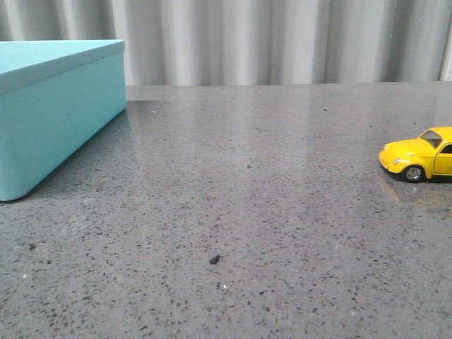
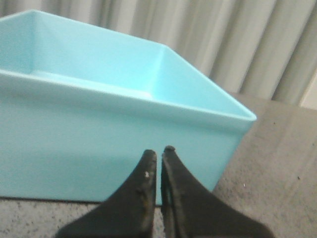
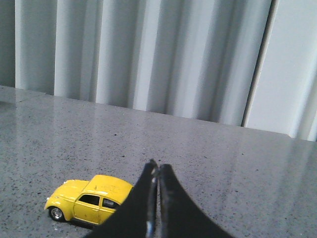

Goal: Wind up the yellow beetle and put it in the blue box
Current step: 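Move the right gripper over the yellow toy beetle car, then lower the right gripper onto the roof of the yellow beetle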

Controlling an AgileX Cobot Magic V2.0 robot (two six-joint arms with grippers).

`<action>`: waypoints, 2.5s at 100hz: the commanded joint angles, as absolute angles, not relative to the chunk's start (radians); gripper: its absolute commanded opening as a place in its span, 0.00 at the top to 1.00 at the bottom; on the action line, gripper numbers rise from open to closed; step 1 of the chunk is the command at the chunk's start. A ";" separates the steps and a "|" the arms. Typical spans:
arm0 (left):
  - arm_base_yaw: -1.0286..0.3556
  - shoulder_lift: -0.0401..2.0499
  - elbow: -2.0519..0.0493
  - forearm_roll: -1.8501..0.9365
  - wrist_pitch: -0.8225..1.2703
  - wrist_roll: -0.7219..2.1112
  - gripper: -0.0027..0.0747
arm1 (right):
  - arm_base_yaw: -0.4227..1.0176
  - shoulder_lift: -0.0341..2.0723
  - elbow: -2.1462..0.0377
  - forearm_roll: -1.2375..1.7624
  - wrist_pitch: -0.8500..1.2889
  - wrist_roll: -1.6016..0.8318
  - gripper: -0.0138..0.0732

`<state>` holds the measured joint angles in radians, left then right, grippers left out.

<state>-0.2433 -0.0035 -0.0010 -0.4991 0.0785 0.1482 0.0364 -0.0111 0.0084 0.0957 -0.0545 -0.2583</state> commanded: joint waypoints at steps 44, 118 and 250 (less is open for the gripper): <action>-0.247 -0.035 0.025 -0.522 -0.009 0.140 0.99 | 0.032 -0.031 0.034 0.164 -0.126 -0.210 0.89; -0.247 0.043 -0.146 -0.659 0.036 0.141 0.99 | 0.032 0.014 -0.246 0.514 -0.138 -0.210 0.89; -0.498 0.531 -0.559 -0.543 0.311 0.223 0.99 | 0.111 1.300 -1.190 0.157 1.066 -0.094 0.89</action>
<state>-0.4897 0.5200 -0.5232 -0.5269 0.3836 0.2191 0.0975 1.3217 -1.1548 0.1868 1.1090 -0.1168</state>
